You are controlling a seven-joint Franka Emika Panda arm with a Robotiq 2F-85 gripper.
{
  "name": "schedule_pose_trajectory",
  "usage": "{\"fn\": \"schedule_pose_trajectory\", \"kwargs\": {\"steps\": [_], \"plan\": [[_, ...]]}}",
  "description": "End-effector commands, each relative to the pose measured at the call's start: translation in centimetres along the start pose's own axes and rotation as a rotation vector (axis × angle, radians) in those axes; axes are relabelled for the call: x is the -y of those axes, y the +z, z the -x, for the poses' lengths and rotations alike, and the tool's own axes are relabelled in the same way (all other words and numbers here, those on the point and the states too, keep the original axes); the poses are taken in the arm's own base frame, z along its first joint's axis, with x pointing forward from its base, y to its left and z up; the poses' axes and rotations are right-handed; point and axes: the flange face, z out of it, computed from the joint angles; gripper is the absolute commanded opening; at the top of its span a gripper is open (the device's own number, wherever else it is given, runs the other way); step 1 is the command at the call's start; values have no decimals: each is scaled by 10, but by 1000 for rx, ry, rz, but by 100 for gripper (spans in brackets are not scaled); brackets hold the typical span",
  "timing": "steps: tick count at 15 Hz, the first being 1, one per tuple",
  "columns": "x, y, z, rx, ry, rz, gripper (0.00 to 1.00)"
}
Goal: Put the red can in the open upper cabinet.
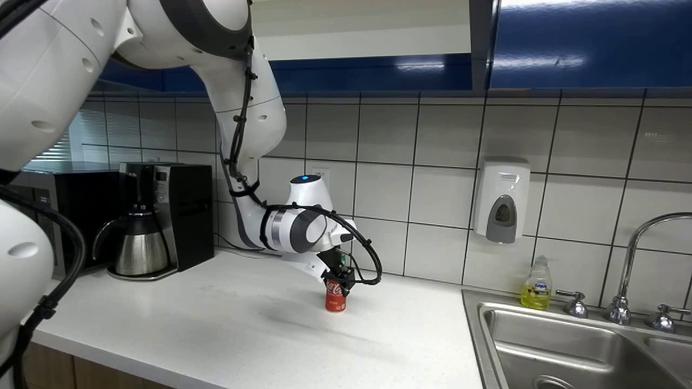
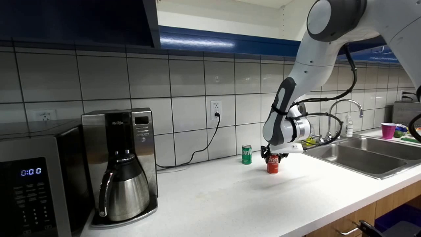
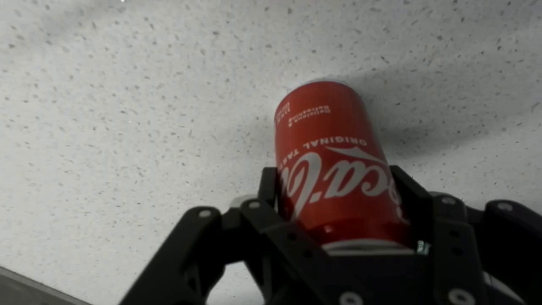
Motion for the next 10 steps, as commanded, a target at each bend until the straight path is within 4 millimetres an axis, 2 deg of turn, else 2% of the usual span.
{"fn": "schedule_pose_trajectory", "kwargs": {"steps": [1, 6, 10], "plan": [[8, -29, -7, 5, 23, -28, 39], [28, -81, -10, 48, -4, -38, 39], [47, -135, -9, 90, -28, -40, 39]]}}
